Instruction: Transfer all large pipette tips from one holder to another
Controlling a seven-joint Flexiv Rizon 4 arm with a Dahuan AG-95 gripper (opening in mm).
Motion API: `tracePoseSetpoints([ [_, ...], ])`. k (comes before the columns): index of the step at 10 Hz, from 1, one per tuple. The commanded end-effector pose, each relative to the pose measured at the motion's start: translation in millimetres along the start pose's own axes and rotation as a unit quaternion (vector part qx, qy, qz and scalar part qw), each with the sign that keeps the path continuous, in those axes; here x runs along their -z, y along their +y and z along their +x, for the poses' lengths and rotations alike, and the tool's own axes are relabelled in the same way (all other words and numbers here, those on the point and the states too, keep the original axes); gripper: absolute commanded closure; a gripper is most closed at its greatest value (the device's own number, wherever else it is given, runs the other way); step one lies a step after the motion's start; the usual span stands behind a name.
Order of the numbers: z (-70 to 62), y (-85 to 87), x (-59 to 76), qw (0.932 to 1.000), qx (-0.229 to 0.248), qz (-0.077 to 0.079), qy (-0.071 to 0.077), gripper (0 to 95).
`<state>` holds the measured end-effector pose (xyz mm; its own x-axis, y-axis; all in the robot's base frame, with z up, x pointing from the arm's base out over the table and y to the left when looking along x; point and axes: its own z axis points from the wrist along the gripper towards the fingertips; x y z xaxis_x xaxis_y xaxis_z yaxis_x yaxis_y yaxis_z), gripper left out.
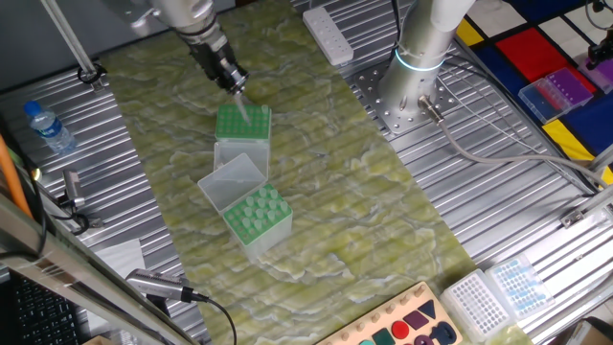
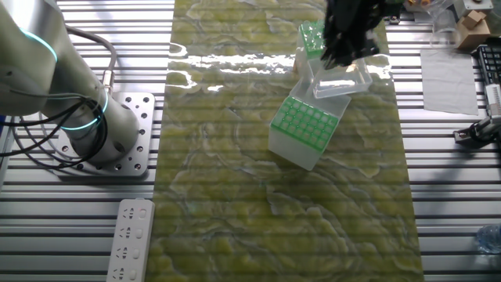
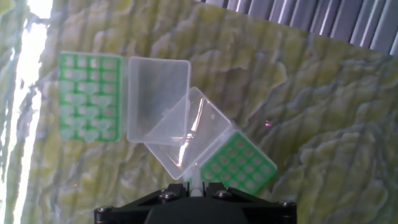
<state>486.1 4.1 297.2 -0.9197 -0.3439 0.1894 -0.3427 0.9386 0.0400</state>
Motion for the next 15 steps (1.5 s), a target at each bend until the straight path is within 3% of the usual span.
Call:
tracePoseSetpoints([
  [1, 14.1, -1.0, -4.4, 0.9999, 0.014, -0.003, 0.002, 95.0],
  [3, 24.4, -1.3, -7.2, 0.9998, 0.017, -0.004, 0.001, 95.0],
  [6, 29.7, -0.3, -12.8, 0.9998, 0.02, -0.003, -0.002, 95.0],
  [15, 34.6, -2.9, -28.8, 0.9995, 0.029, 0.002, -0.014, 95.0],
])
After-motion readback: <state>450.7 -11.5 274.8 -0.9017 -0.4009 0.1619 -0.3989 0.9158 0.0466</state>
